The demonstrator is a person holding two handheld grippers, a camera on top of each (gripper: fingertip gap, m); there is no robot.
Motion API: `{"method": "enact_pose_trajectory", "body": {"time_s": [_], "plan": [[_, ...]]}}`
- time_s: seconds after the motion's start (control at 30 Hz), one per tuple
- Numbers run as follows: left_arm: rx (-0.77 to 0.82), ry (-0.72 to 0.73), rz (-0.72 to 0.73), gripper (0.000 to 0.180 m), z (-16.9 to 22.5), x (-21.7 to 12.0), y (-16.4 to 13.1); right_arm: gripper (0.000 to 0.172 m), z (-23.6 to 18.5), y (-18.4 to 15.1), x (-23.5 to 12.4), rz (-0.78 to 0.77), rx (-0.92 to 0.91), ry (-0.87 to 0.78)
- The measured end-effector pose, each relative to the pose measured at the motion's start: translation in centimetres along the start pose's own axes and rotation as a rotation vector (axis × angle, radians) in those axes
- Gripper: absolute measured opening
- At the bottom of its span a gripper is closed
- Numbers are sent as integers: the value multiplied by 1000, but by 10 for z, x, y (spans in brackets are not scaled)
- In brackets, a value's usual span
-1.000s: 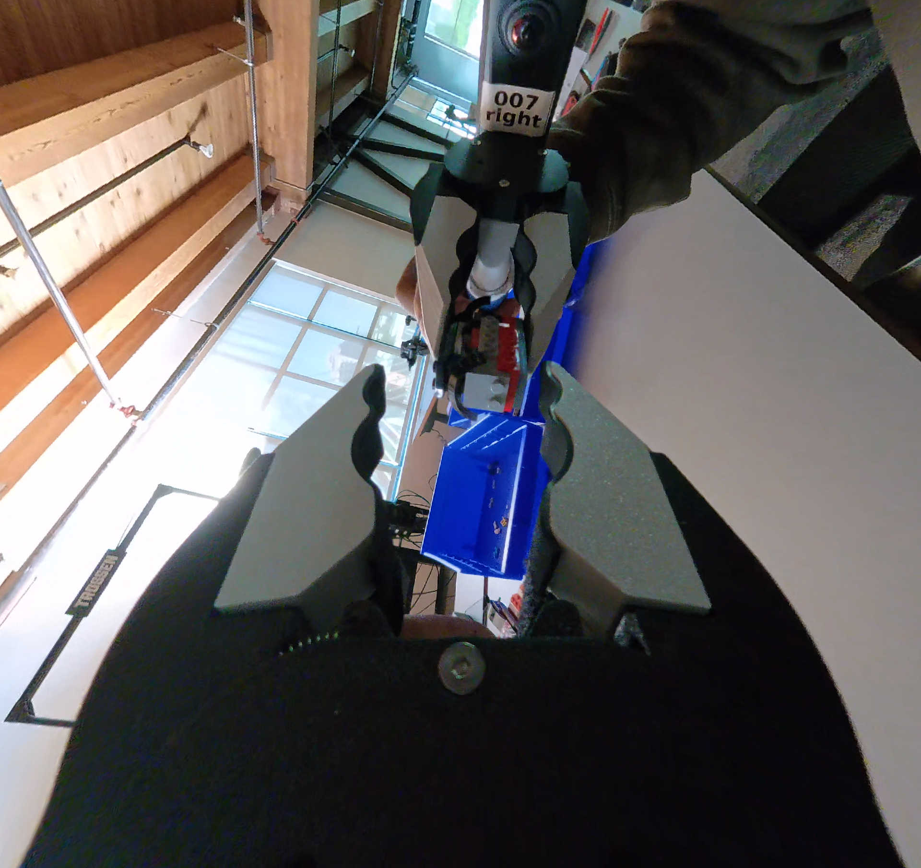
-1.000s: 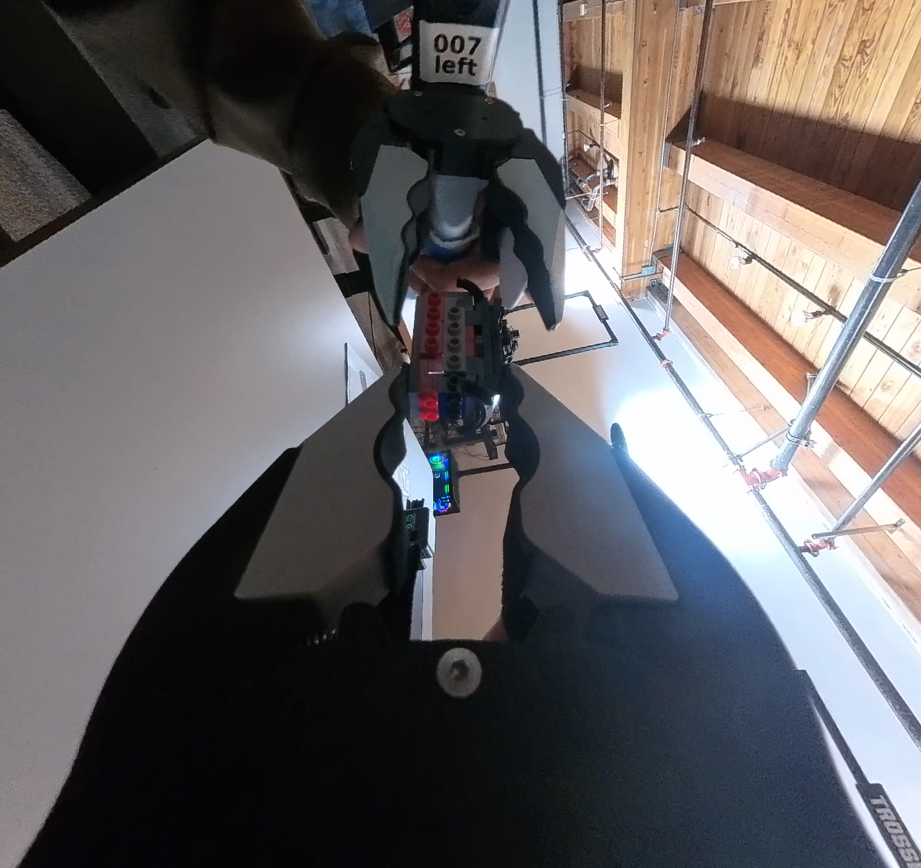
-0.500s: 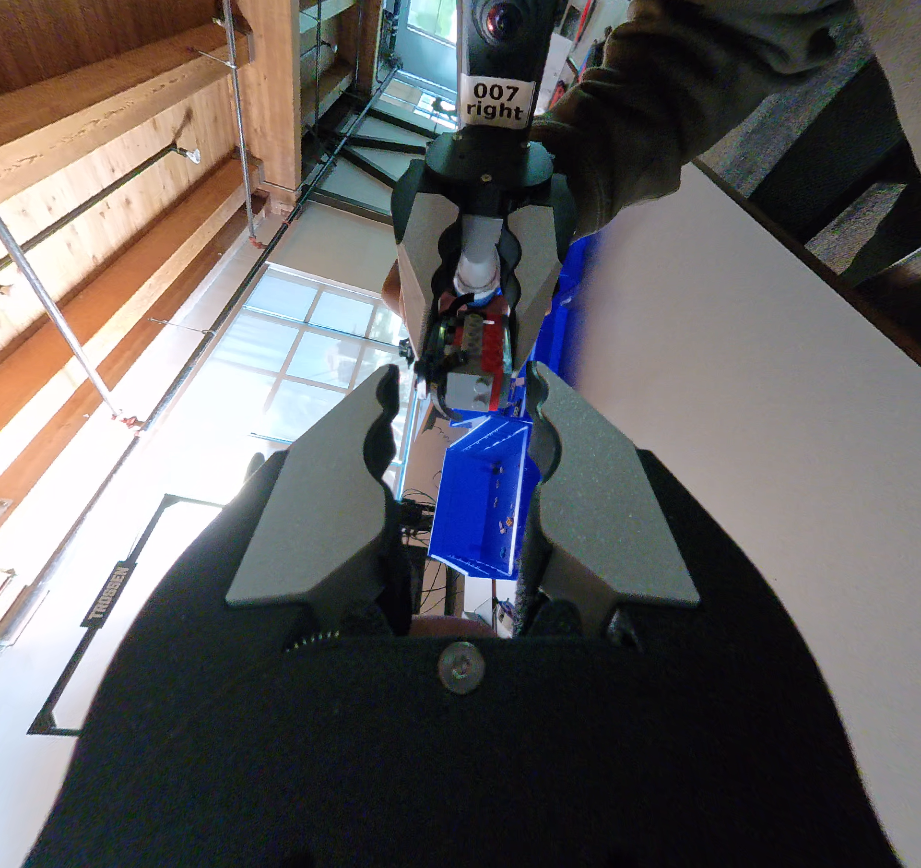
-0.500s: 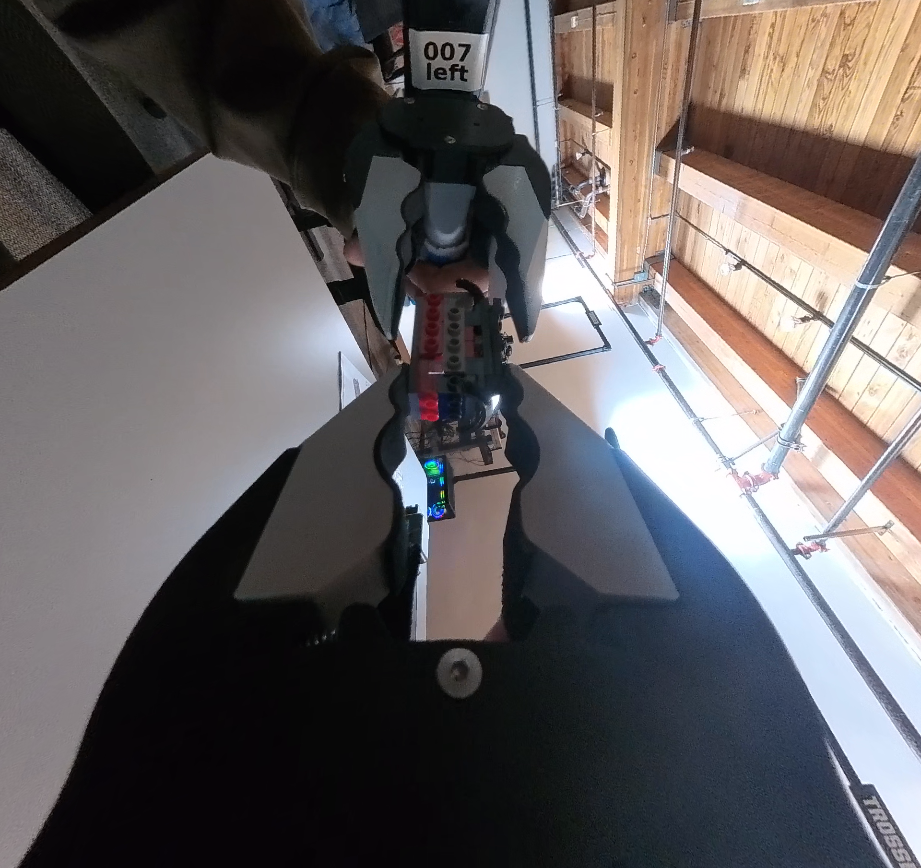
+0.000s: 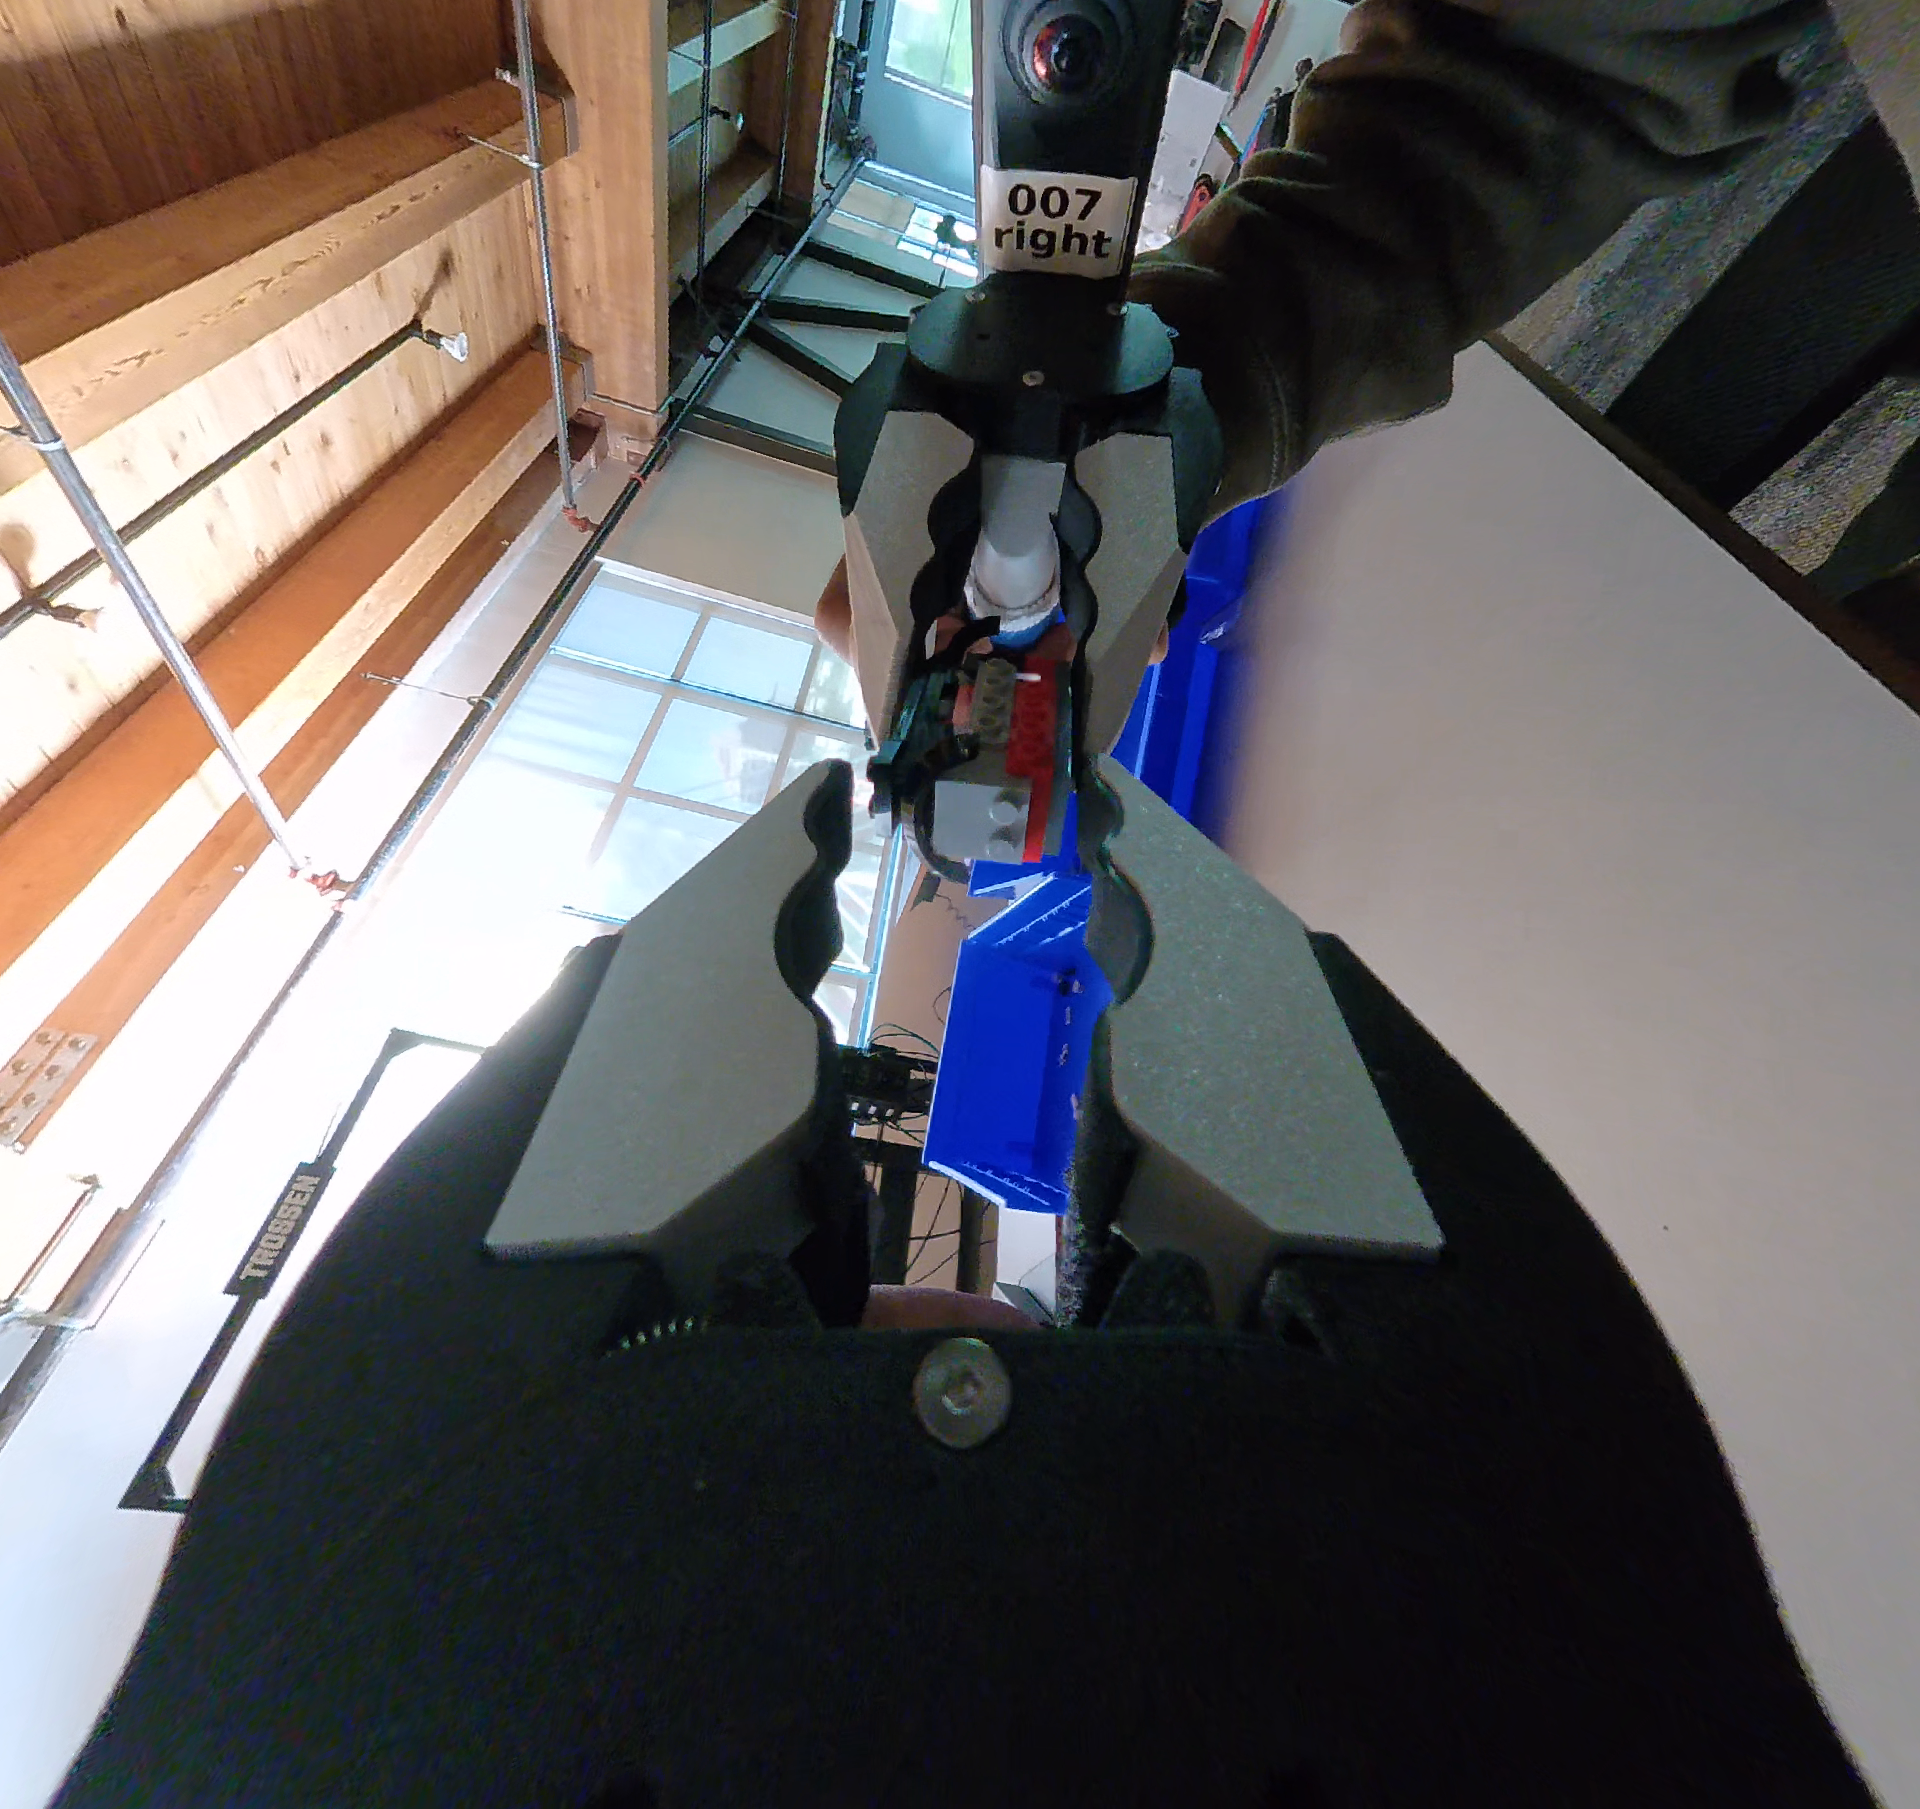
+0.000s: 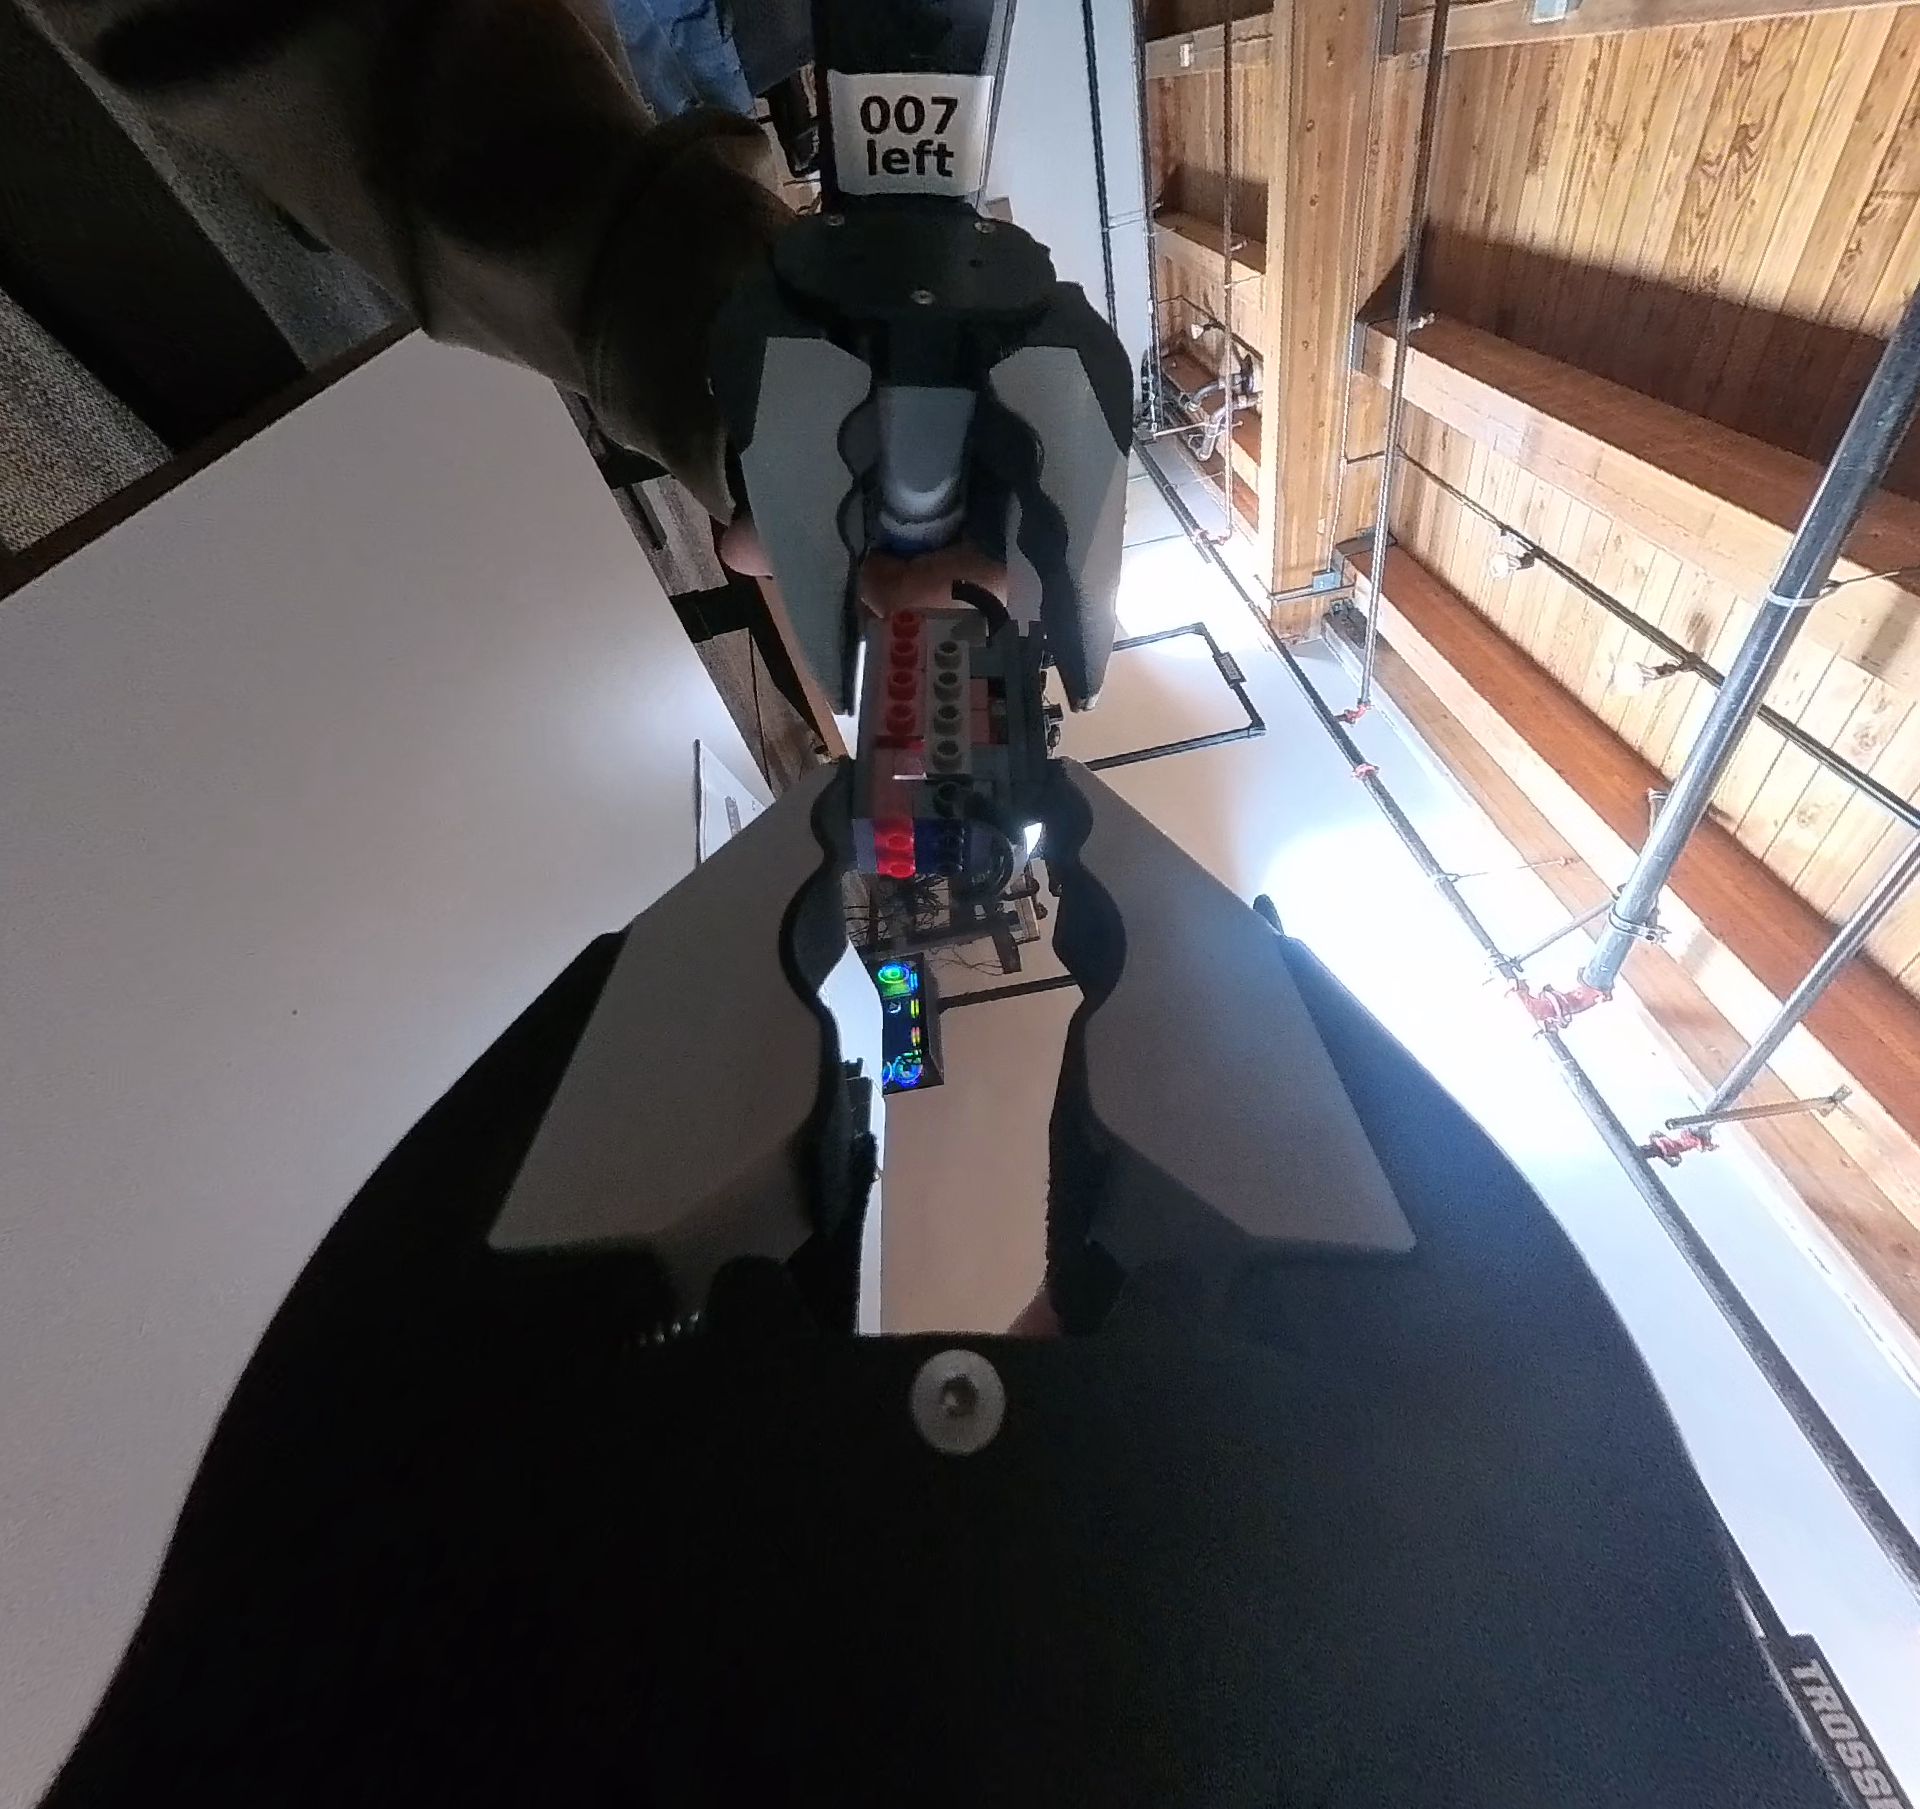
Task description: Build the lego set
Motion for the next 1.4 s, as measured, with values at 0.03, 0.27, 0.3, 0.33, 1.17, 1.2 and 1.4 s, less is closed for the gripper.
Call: {"method": "enact_pose_trajectory", "body": {"time_s": [0.03,0.27,0.3,0.33,1.17,1.2,1.4], "plan": [[3,2,-1,43,0,0,0,38,0,0,0,0,0,-1],[21,25,-6,39,-1,0,2,37,2,1,0,-6,-9,-17],[21,26,-7,39,-1,0,1,37,3,2,1,-6,-11,-19],[21,28,-6,39,-2,-1,1,37,3,2,1,-5,-12,-21],[-10,23,8,36,-8,-4,4,36,9,6,0,6,-28,-34],[-6,25,8,36,-7,-3,4,36,9,5,0,6,-27,-32],[19,40,7,36,-6,-3,4,37,9,5,0,14,-10,-19]]}}
Point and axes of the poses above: each gripper's, where its closed fingertips meet, x out along the fingers, y out of its top, z = x × y across the jaws, the point moved 10 cm from there along -x, back along the fingers, and after that the axes turned 10 degrees about -z, right-handed, at the moved point
